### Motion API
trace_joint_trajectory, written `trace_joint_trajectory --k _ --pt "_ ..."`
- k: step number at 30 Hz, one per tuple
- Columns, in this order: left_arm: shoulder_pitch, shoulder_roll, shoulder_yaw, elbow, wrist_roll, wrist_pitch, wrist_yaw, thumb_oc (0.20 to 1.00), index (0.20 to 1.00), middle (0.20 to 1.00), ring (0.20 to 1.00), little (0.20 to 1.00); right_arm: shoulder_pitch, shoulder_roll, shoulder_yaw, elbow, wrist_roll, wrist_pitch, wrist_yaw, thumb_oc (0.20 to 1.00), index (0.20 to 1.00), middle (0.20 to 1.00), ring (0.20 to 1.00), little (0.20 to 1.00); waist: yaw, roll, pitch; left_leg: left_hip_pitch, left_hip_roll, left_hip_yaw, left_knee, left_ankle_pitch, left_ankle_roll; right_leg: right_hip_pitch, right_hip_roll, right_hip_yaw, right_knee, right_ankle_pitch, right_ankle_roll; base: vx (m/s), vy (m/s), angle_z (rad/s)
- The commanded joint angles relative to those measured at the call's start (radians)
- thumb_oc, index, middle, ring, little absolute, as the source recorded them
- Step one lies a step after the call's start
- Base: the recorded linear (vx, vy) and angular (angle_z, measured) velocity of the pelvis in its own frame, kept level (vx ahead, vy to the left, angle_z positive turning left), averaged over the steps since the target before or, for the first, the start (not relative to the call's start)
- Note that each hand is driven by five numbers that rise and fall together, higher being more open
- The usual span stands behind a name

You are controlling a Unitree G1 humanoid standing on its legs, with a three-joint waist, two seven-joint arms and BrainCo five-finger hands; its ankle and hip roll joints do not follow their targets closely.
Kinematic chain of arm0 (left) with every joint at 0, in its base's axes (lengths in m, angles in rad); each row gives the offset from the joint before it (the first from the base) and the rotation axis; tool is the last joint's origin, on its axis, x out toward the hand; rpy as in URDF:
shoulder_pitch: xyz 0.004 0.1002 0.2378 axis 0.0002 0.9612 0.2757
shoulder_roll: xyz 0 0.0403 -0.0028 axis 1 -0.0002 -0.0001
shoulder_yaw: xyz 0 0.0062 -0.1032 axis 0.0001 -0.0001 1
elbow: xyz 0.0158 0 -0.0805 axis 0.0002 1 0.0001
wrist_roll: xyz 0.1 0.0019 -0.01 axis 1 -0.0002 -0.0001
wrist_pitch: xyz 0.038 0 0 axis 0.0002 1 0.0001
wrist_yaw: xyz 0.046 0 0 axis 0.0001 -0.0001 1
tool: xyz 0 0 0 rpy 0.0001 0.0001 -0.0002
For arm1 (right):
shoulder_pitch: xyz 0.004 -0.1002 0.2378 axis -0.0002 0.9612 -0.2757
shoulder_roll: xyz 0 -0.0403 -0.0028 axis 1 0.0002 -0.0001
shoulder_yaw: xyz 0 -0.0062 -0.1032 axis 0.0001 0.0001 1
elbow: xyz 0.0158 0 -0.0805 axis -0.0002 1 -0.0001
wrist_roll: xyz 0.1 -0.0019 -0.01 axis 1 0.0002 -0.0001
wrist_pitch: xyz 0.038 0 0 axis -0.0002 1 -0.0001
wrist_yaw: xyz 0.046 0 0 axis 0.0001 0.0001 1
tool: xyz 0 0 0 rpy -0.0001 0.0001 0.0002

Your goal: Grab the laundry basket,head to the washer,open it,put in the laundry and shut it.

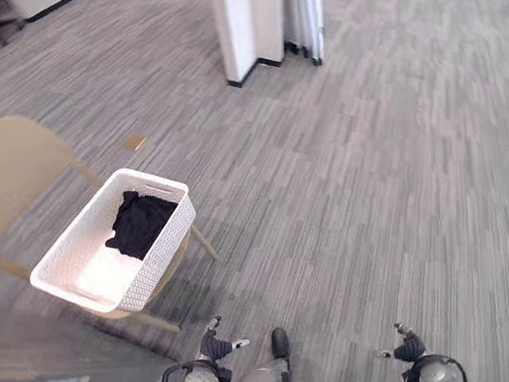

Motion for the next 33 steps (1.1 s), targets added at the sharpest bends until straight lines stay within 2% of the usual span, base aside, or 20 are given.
trace_joint_trajectory --k 1,2,3,5,8,10,12,14,15,16,17,18,19,21,22,25,29,31,32,33 --pt "-0.009 0.033 0.011 -0.031 -0.028 -0.029 0.028 1.0 1.0 1.0 1.0 1.0 -0.056 -0.033 -0.023 -0.069 -0.009 -0.031 0.003 1.0 1.0 1.0 1.0 1.0 0.036 0.011 0.025 0.065 0.076 -0.021 -0.005 -0.14 -0.157 -0.077 -0.05 0.069 0.036 0.161 0.09 0.09 0.03 0.91" --pt "-0.014 0.037 0.013 -0.03 -0.029 -0.03 0.037 1.0 1.0 1.0 1.0 1.0 -0.06 -0.03 -0.021 -0.076 -0.006 -0.032 0.002 1.0 1.0 1.0 1.0 1.0 0.032 0.019 0.027 0.081 0.074 -0.037 -0.02 -0.142 -0.156 -0.101 -0.046 0.082 0.044 0.152 0.083 0.17 0.025 0.76" --pt "-0.031 0.036 0.005 -0.031 -0.031 -0.033 0.051 1.0 1.0 1.0 1.0 1.0 -0.066 -0.034 -0.02 -0.097 0.004 -0.036 0.002 1.0 1.0 1.0 1.0 1.0 0.016 0.036 0.037 0.096 0.064 -0.09 -0.034 -0.138 -0.159 -0.158 -0.006 0.143 0.004 0.123 0.048 0.13 0.006 0.64" --pt "-0.034 0.031 0.001 -0.031 -0.032 -0.034 0.051 1.0 1.0 1.0 1.0 1.0 -0.068 -0.036 -0.02 -0.102 0.006 -0.036 0.003 1.0 1.0 1.0 1.0 1.0 0.007 0.041 0.038 0.094 0.061 -0.106 -0.037 -0.135 -0.161 -0.169 0.006 0.165 -0.029 0.123 0.039 0.07 -0.008 0.77" --pt "-0.064 0.013 -0.019 0.024 -0.01 -0.029 0.051 1.0 1.0 1.0 1.0 1.0 -0.069 -0.049 -0.031 -0.095 0.02 -0.037 -0.007 1.0 1.0 1.0 1.0 1.0 -0.035 0.059 0.049 0.102 0.03 -0.19 -0.055 -0.132 -0.166 -0.213 0.043 0.301 -0.171 0.16 0.022 0.09 -0.043 0.79" --pt "-0.064 0.003 -0.023 0.035 -0.007 -0.037 0.049 1.0 1.0 1.0 1.0 1.0 -0.056 -0.052 -0.03 -0.1 0.017 -0.039 -0.002 1.0 1.0 1.0 1.0 1.0 -0.036 0.054 0.041 0.108 0.02 -0.196 -0.056 -0.145 -0.162 -0.192 0.036 0.298 -0.207 0.17 0.02 0.1 -0.062 1.4" --pt "-0.055 -0.02 -0.027 0.038 -0.016 -0.039 0.034 1.0 1.0 1.0 1.0 1.0 -0.046 -0.059 -0.04 -0.11 0.028 -0.048 0.004 1.0 1.0 1.0 1.0 1.0 -0.045 0.059 0.038 0.084 0.006 -0.207 0.018 -0.172 -0.187 -0.157 0.031 0.274 -0.265 0.184 0.005 0.11 -0.091 1.14" --pt "-0.047 -0.033 -0.023 0.054 -0.028 -0.035 0.021 1.0 1.0 1.0 1.0 1.0 -0.039 -0.071 -0.054 -0.117 0.036 -0.05 0.004 1.0 1.0 1.0 1.0 1.0 -0.058 0.064 0.053 0.044 0.017 -0.159 0.119 -0.202 -0.213 -0.121 0.015 0.219 -0.297 0.18 -0.003 0.04 -0.035 0.97" --pt "-0.047 -0.033 -0.023 0.054 -0.028 -0.035 0.021 1.0 1.0 1.0 1.0 1.0 -0.039 -0.071 -0.054 -0.116 0.036 -0.05 0.004 1.0 1.0 1.0 1.0 1.0 -0.059 0.064 0.054 0.042 0.017 -0.159 0.123 -0.204 -0.213 -0.121 0.015 0.218 -0.297 0.18 -0.003 0.03 0.006 0.91" --pt "-0.048 -0.034 -0.017 0.06 -0.035 -0.028 0.021 1.0 1.0 1.0 1.0 1.0 -0.037 -0.078 -0.06 -0.108 0.04 -0.044 -0.002 1.0 1.0 1.0 1.0 1.0 -0.07 0.062 0.062 0.009 0.071 -0.058 0.163 -0.205 -0.209 -0.095 -0.003 0.171 -0.309 0.169 -0.008 0.04 0.021 0.55" --pt "-0.046 -0.031 -0.011 0.061 -0.035 -0.026 0.021 1.0 1.0 1.0 1.0 1.0 -0.033 -0.077 -0.062 -0.107 0.041 -0.041 -0.002 1.0 1.0 1.0 1.0 1.0 -0.071 0.063 0.059 0.001 0.093 -0.016 0.158 -0.2 -0.202 -0.084 -0.004 0.153 -0.314 0.163 -0.01 0.05 0.022 0.49" --pt "-0.046 -0.031 -0.011 0.061 -0.035 -0.026 0.021 1.0 1.0 1.0 1.0 1.0 -0.033 -0.077 -0.061 -0.107 0.041 -0.041 -0.002 1.0 1.0 1.0 1.0 1.0 -0.071 0.063 0.062 0.004 0.094 -0.015 0.161 -0.203 -0.203 -0.08 -0.004 0.154 -0.314 0.162 -0.009 0.15 0.044 0.88" --pt "-0.04 -0.027 0.001 0.073 -0.037 -0.022 0.025 1.0 1.0 1.0 1.0 1.0 -0.03 -0.073 -0.06 -0.096 0.045 -0.04 -0.002 1.0 1.0 1.0 1.0 1.0 -0.067 0.06 0.049 -0.011 0.118 0.013 0.118 -0.173 -0.2 -0.064 -0.002 0.132 -0.318 0.15 -0.009 0.18 0.045 0.85" --pt "-0.035 -0.027 0.007 0.081 -0.035 -0.021 0.025 1.0 1.0 1.0 1.0 1.0 -0.028 -0.069 -0.057 -0.088 0.044 -0.041 0.0 1.0 1.0 1.0 1.0 1.0 -0.065 0.057 0.041 -0.021 0.126 0.011 0.095 -0.155 -0.201 -0.056 0.0 0.121 -0.317 0.14 -0.009 0.23 0.056 0.65" --pt "-0.032 -0.023 0.013 0.082 -0.041 -0.022 0.027 1.0 1.0 1.0 1.0 1.0 -0.028 -0.067 -0.051 -0.072 0.045 -0.038 -0.005 1.0 1.0 1.0 1.0 1.0 -0.053 0.046 0.044 -0.071 0.164 0.016 0.071 -0.127 -0.224 -0.02 -0.001 0.107 -0.316 0.103 -0.007 0.3 0.083 0.43" --pt "-0.026 -0.016 0.019 0.072 -0.062 -0.019 0.028 1.0 1.0 1.0 1.0 1.0 -0.022 -0.064 -0.053 -0.071 0.049 -0.036 -0.009 1.0 1.0 1.0 1.0 1.0 -0.035 0.036 0.049 -0.108 0.202 0.033 0.016 -0.093 -0.243 0.018 -0.006 0.078 -0.296 0.06 -0.013 0.33 0.132 0.42" --pt "-0.007 -0.016 0.033 0.067 -0.075 -0.012 0.028 1.0 1.0 1.0 1.0 1.0 -0.01 -0.052 -0.056 -0.073 0.035 -0.033 -0.004 1.0 1.0 1.0 1.0 1.0 -0.021 0.04 0.022 -0.073 0.208 0.039 -0.015 -0.037 -0.246 0.058 -0.012 0.05 -0.236 0.038 0.002 0.3 0.169 0.31" --pt "-0.014 -0.003 0.045 0.09 -0.082 -0.009 0.037 1.0 1.0 1.0 1.0 1.0 -0.03 -0.04 -0.038 -0.062 0.013 -0.027 0.0 1.0 1.0 1.0 1.0 1.0 -0.005 0.018 0.018 -0.049 0.177 0.027 0.031 -0.073 -0.214 0.02 -0.079 0.054 -0.046 0.071 0.029 0.37 0.262 0.33" --pt "-0.014 -0.002 0.045 0.09 -0.082 -0.009 0.037 1.0 1.0 1.0 1.0 1.0 -0.03 -0.04 -0.038 -0.062 0.013 -0.027 0.0 1.0 1.0 1.0 1.0 1.0 -0.004 0.017 0.018 -0.049 0.175 0.029 0.031 -0.075 -0.213 0.017 -0.082 0.056 -0.041 0.069 0.031 0.24 0.251 0.16" --pt "-0.017 0.014 0.055 0.087 -0.089 -0.011 0.045 1.0 1.0 1.0 1.0 1.0 -0.047 -0.042 -0.022 -0.077 0.0 -0.028 0.0 1.0 1.0 1.0 1.0 1.0 -0.008 0.015 0.025 0.0 0.15 0.024 0.025 -0.099 -0.188 -0.059 -0.12 0.074 0.129 0.139 0.058 0.15 0.18 0.13"
